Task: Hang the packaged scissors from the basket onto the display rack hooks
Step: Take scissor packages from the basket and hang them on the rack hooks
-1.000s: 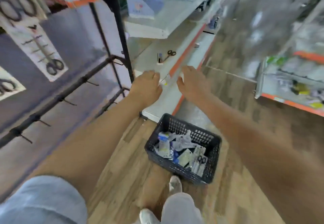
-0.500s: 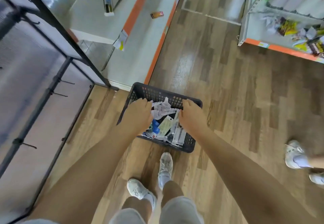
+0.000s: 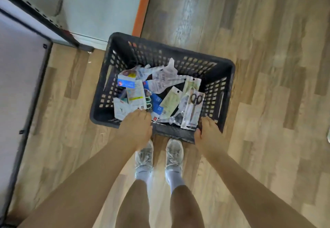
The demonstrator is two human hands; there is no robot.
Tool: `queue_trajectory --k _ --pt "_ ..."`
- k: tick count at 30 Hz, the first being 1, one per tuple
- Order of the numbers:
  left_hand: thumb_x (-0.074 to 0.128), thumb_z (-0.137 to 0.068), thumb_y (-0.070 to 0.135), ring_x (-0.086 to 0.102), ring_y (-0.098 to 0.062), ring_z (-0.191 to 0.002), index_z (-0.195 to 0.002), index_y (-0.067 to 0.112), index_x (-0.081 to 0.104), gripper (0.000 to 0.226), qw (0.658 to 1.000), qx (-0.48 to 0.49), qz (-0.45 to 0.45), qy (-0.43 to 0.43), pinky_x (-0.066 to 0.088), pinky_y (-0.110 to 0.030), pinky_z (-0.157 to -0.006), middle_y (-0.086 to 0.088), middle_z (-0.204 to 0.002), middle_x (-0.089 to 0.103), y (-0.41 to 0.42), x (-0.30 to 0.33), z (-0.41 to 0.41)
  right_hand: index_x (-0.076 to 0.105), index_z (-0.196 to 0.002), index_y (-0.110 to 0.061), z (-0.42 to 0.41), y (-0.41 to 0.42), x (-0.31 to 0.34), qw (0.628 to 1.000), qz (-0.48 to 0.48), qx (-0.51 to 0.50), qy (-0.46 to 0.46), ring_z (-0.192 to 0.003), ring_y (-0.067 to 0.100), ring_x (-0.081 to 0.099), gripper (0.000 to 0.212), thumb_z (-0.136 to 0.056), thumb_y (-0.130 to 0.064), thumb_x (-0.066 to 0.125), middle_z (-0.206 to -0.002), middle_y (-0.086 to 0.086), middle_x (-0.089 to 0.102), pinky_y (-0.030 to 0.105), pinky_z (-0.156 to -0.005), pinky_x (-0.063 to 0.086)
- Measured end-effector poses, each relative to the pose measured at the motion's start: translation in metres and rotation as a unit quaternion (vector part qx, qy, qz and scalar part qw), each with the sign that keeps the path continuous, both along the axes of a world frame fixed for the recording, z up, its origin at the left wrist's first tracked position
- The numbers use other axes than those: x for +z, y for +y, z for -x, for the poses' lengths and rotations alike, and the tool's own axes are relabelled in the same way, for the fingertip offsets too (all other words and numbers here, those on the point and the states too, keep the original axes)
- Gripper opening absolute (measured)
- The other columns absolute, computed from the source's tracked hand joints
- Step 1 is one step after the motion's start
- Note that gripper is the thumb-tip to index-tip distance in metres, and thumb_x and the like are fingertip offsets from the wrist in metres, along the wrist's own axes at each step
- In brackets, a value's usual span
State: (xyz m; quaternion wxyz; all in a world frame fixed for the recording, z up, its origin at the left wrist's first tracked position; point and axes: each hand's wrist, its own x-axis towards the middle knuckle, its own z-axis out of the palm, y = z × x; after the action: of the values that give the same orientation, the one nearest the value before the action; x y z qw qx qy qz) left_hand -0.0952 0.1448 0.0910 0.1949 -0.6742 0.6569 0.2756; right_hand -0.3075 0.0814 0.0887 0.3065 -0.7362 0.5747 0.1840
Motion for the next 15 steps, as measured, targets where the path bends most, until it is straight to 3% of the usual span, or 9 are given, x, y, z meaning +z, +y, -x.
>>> queue_trajectory --k 5,7,9,13,15 --pt "0.035 -0.099 0.027 0.042 -0.027 -0.121 -0.125 0.007 0.043 0.033 0.996 0.088 -0.016 0.004 0.038 -0.036 -0.092 -0.011 -0.129 0.046 -0.016 -0.085 -0.02 0.048 -0.114 -0.003 -0.011 -0.024 -0.093 0.998 -0.011 -0.063 -0.018 -0.098 0.025 0.05 0.022 -0.096 -0.014 0.043 -0.109 0.009 0.049 0.031 -0.072 0.038" --pt "0.037 -0.099 0.028 0.044 -0.028 -0.119 -0.122 0.007 0.045 0.033 0.993 0.119 -0.018 0.007 0.039 -0.038 -0.089 -0.012 -0.126 0.048 -0.022 -0.118 -0.025 0.048 -0.097 -0.006 -0.01 -0.036 -0.127 0.986 -0.028 -0.16 -0.021 -0.082 0.025 0.049 0.01 -0.094 -0.015 0.045 -0.089 0.007 0.049 0.03 -0.059 0.032" --pt "0.037 -0.099 0.029 0.044 -0.028 -0.119 -0.126 0.007 0.043 0.035 0.991 0.128 -0.022 0.025 0.04 -0.038 -0.09 -0.012 -0.129 0.047 -0.034 -0.15 -0.026 0.047 -0.09 -0.005 -0.006 -0.051 -0.158 0.961 -0.052 -0.271 -0.027 -0.077 0.026 0.048 0.011 -0.093 -0.016 0.047 -0.078 0.005 0.048 0.029 -0.053 0.029" --pt "0.038 -0.099 0.033 0.045 -0.027 -0.118 -0.13 0.01 0.043 0.039 0.989 0.13 -0.028 0.062 0.043 -0.037 -0.09 -0.009 -0.132 0.046 -0.062 -0.209 -0.028 0.049 -0.124 0.002 0.002 -0.084 -0.21 0.924 -0.133 -0.358 0.005 -0.096 0.03 0.051 0.039 -0.094 -0.021 0.052 -0.104 0.015 0.055 0.028 -0.075 0.037" --pt "0.042 -0.098 0.032 0.052 -0.028 -0.104 -0.116 0.008 0.05 0.032 0.975 0.189 -0.007 0.113 0.044 -0.035 -0.082 -0.011 -0.12 0.054 -0.08 -0.235 -0.033 0.045 -0.132 0.003 0.002 -0.1 -0.229 0.916 -0.176 -0.359 0.02 -0.118 0.032 0.048 0.046 -0.095 -0.023 0.054 -0.128 0.018 0.052 0.033 -0.093 0.041"
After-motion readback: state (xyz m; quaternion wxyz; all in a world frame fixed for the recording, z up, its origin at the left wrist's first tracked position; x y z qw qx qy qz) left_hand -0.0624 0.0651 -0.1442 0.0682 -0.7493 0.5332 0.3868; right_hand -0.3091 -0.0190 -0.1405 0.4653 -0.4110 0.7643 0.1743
